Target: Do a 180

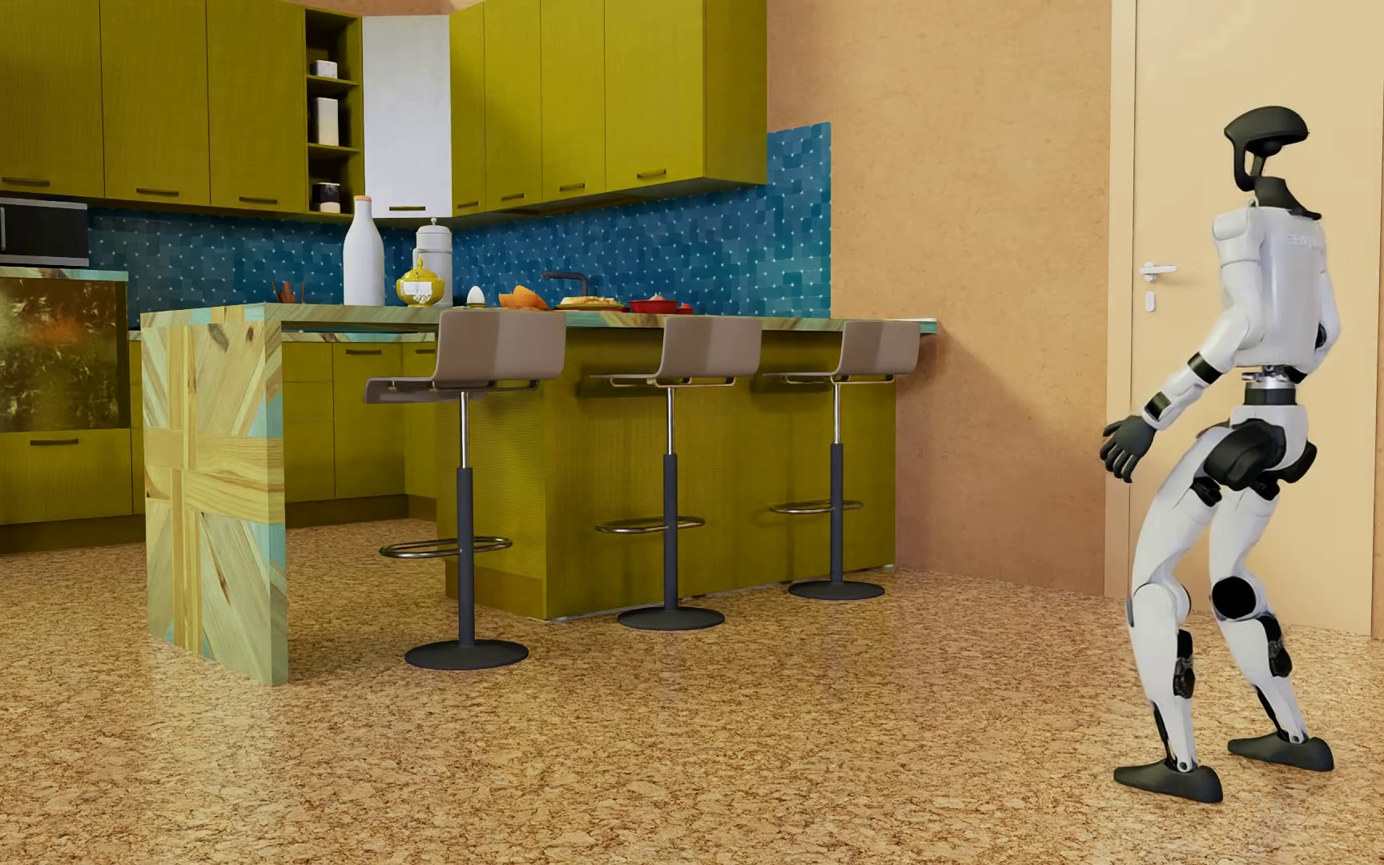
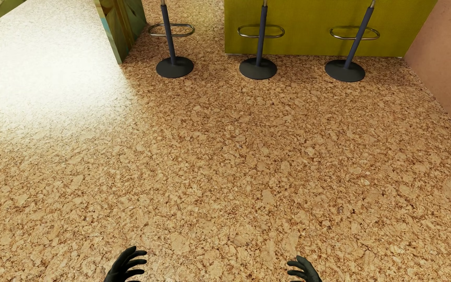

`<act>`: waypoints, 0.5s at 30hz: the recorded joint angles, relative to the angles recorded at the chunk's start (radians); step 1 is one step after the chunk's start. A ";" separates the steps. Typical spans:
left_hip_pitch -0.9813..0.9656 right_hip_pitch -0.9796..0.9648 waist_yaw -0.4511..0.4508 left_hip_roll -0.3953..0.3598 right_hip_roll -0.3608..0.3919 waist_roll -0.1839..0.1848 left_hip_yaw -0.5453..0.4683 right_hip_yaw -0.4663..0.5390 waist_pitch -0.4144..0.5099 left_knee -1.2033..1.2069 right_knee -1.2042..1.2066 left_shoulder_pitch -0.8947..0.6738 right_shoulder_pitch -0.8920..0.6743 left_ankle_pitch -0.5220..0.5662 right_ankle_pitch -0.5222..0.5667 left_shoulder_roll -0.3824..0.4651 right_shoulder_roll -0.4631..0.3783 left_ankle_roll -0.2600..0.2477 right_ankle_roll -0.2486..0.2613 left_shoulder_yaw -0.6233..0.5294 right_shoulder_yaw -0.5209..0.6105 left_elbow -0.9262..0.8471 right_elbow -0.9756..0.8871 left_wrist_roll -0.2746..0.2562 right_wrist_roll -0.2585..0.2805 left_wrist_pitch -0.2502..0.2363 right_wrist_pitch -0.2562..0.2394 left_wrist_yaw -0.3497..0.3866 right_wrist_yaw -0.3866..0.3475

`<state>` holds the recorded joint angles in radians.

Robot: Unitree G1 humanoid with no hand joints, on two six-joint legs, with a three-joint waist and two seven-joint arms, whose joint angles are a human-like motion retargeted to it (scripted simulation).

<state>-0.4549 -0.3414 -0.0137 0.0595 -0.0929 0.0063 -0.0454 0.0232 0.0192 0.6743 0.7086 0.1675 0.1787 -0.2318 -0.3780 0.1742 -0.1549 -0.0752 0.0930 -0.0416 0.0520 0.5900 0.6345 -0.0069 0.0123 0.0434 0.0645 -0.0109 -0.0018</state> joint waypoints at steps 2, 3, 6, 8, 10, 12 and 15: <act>0.008 0.001 -0.026 0.007 0.006 -0.014 0.006 0.004 -0.001 -0.025 -0.020 0.003 0.009 0.008 0.009 0.005 0.001 -0.004 -0.005 0.009 0.002 0.013 0.006 0.000 0.005 0.001 0.002 -0.009 -0.006; 0.007 -0.003 -0.036 0.013 0.012 -0.016 0.010 0.009 0.006 -0.032 -0.027 -0.015 0.013 0.011 0.015 0.004 0.004 -0.005 -0.006 0.004 -0.018 0.007 -0.009 -0.002 -0.001 0.000 0.011 -0.008 -0.010; -0.010 -0.014 -0.035 0.017 0.017 -0.018 0.005 0.006 0.031 -0.006 -0.011 -0.050 0.029 -0.003 0.005 0.007 0.008 -0.007 -0.008 0.001 0.009 0.002 0.009 0.001 -0.027 -0.056 0.019 -0.003 -0.030; -0.012 -0.011 -0.030 0.016 0.015 -0.012 0.004 0.005 0.041 0.008 -0.006 -0.010 0.022 -0.015 -0.003 0.025 -0.012 -0.005 -0.006 0.001 -0.002 0.007 -0.009 0.009 -0.020 -0.080 0.009 -0.001 -0.020; -0.005 -0.009 -0.026 0.012 0.011 -0.021 0.005 0.005 0.053 0.000 0.000 -0.012 -0.009 -0.012 -0.007 0.018 -0.013 -0.007 -0.008 0.013 0.010 0.015 -0.006 0.002 0.004 -0.053 0.002 0.010 -0.003; 0.005 0.002 -0.008 0.018 0.017 -0.018 0.004 0.004 0.060 0.003 -0.003 -0.010 -0.008 -0.016 -0.008 0.001 -0.002 -0.009 -0.010 0.012 0.012 -0.004 -0.013 -0.022 0.018 -0.016 -0.003 0.028 -0.019; 0.001 -0.004 -0.021 0.018 0.018 -0.011 0.000 0.001 0.046 0.001 0.001 0.006 -0.026 -0.009 -0.005 -0.006 -0.015 -0.012 -0.013 0.001 0.006 -0.009 -0.002 -0.044 0.009 -0.008 -0.007 0.049 -0.048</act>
<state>-0.4544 -0.3453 -0.0345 0.0778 -0.0753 -0.0050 -0.0452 0.0239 0.0650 0.6749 0.7091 0.1738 0.1523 -0.2410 -0.3830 0.1687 -0.1701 -0.0868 0.0805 -0.0405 0.0578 0.5811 0.6327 -0.0508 0.0213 0.0350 0.0571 0.0385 -0.0497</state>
